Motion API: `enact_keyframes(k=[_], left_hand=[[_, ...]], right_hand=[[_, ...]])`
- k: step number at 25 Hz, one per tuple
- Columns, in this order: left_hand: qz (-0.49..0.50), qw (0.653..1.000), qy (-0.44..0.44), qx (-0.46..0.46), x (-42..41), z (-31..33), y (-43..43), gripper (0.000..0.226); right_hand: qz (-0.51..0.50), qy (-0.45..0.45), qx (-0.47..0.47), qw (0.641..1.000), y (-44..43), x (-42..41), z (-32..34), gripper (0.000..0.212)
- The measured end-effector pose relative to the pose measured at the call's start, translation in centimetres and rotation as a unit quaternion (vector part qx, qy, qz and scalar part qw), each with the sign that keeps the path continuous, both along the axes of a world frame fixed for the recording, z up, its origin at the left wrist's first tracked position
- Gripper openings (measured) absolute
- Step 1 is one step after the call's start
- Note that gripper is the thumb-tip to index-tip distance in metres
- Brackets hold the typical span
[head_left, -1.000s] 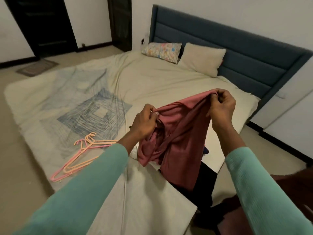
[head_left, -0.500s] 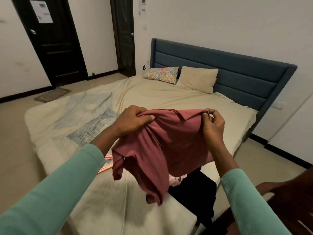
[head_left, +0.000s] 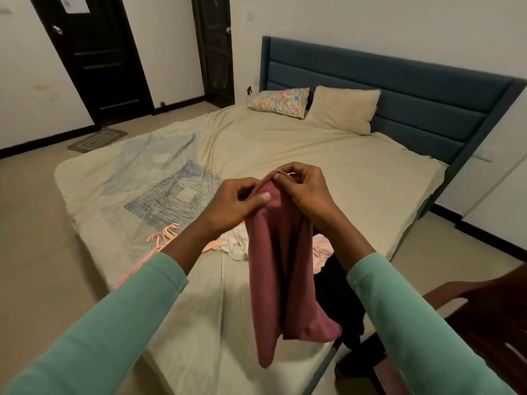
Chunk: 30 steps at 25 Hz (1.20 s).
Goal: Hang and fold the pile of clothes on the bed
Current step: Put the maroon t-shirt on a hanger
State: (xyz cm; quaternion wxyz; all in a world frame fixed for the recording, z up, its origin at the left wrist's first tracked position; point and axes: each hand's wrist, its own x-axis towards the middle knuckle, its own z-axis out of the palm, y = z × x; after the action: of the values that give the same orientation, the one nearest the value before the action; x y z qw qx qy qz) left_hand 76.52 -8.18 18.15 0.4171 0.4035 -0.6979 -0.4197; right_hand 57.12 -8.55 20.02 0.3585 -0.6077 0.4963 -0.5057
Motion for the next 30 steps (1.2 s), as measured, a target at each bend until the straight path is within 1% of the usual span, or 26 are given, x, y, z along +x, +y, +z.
enact_keyframes(k=[1,3,5,6,7,9,11,13,14,16,17,20,21,22,23,24,25,26,27,29,30], left_hand=[[0.029,0.999,-0.009,-0.019,0.8,0.1,0.2,0.016],[0.092,0.987,-0.097,-0.091,1.9,0.3,1.0,0.018],[0.1,0.964,-0.194,-0.15,2.2,0.2,2.0,0.026],[0.091,0.954,-0.223,-0.177,2.2,-0.2,2.1,0.029],[0.091,0.946,-0.234,-0.207,2.2,-0.4,2.2,0.028],[0.121,0.937,-0.206,-0.254,2.6,-0.1,1.9,0.019],[0.165,0.929,-0.181,-0.278,3.3,1.0,1.6,0.015],[0.196,0.922,-0.18,-0.283,3.8,2.3,1.7,0.018],[0.21,0.919,-0.183,-0.28,4.0,2.8,1.8,0.019],[0.248,0.917,-0.172,-0.263,4.6,3.6,2.3,0.021],[0.275,0.917,-0.15,-0.246,4.9,3.8,2.6,0.021],[0.363,0.916,-0.038,-0.17,6.1,3.6,4.4,0.021],[0.386,0.911,-0.015,-0.147,6.5,3.3,5.0,0.021],[0.404,0.906,-0.002,-0.126,7.1,2.9,5.5,0.021],[0.42,0.901,0.007,-0.105,7.9,2.3,6.0,0.022],[0.434,0.897,0.015,-0.085,8.9,1.5,6.4,0.023],[0.443,0.894,0.025,-0.065,10.1,0.9,6.8,0.023],[0.449,0.892,0.037,-0.048,11.3,0.3,7.1,0.024],[0.452,0.89,0.045,-0.034,12.5,-0.2,7.4,0.024],[0.451,0.891,0.054,-0.014,14.8,-1.0,8.0,0.022],[0.446,0.892,0.068,-0.005,15.8,-1.4,8.2,0.019]], right_hand=[[0.008,-0.003,0.003,1.0,0.2,-0.3,-0.6,0.006],[0.021,-0.009,0.014,1.0,0.8,-0.6,-2.3,0.01],[0.03,-0.019,0.018,0.999,1.3,-0.2,-3.8,0.015],[0.035,-0.02,0.017,0.999,1.5,0.1,-4.2,0.016],[0.04,-0.014,0.016,0.999,1.7,0.1,-4.6,0.017],[0.055,0.008,0.015,0.998,2.1,-0.2,-5.2,0.017],[0.065,0.046,0.016,0.997,2.6,-0.6,-6.3,0.011],[0.055,0.116,0.028,0.991,3.1,-0.8,-8.1,0.005],[0.044,0.154,0.043,0.986,3.3,-0.8,-9.1,0.009],[0.011,0.21,0.084,0.974,4.0,-0.9,-11.6,0.018],[-0.007,0.234,0.103,0.967,4.5,-1.0,-12.7,0.018],[-0.026,0.293,0.172,0.94,6.0,-1.7,-16.2,0.006],[-0.022,0.309,0.194,0.931,6.5,-1.9,-17.1,0.005],[-0.019,0.307,0.211,0.928,6.9,-2.2,-17.7,0.005],[-0.01,0.275,0.225,0.935,7.4,-2.4,-18.0,0.007],[0.008,0.217,0.24,0.946,7.9,-2.7,-18.0,0.009],[0.025,0.142,0.256,0.956,8.4,-3.2,-17.8,0.011],[0.04,0.072,0.278,0.957,8.9,-3.7,-17.3,0.012],[0.05,0.018,0.293,0.955,9.2,-4.3,-16.6,0.021],[0.062,-0.055,0.313,0.946,10.0,-5.5,-15.1,0.058],[0.078,-0.1,0.323,0.938,10.4,-6.0,-14.4,0.071]])
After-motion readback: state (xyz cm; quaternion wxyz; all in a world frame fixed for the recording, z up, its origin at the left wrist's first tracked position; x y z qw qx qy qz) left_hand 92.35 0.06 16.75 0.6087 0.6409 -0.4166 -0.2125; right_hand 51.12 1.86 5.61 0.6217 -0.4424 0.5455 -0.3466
